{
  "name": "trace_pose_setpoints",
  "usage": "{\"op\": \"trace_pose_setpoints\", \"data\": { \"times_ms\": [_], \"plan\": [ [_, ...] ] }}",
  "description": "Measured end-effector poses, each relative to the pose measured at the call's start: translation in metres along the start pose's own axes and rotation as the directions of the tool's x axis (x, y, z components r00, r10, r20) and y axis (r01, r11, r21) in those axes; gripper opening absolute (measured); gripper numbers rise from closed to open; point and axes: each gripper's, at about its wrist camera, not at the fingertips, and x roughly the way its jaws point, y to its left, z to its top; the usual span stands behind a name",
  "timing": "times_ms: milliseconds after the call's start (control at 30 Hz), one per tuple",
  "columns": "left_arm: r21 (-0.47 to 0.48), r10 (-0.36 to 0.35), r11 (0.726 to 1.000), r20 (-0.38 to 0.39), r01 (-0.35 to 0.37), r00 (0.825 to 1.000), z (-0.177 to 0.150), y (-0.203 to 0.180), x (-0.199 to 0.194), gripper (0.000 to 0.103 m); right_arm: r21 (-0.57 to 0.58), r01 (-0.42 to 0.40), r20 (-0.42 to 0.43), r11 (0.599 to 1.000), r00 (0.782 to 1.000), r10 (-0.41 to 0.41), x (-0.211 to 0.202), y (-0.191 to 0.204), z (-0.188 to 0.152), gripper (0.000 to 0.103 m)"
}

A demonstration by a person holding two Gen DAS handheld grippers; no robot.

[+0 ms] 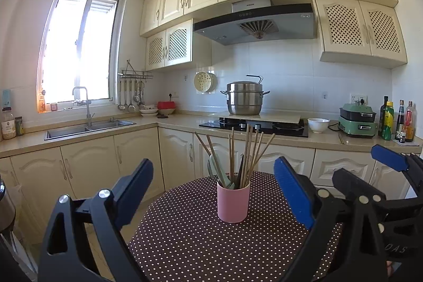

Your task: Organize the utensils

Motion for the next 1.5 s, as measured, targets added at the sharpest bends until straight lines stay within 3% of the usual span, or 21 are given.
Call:
{"op": "trace_pose_setpoints", "data": {
  "times_ms": [1500],
  "plan": [
    [0.029,-0.005,1.000,0.017,0.004,1.000,-0.005,0.007,0.006,0.091,-0.013,0.009,-0.024,1.000,1.000,-0.010,0.012,0.006,-0.003,0.092]
  ]
}}
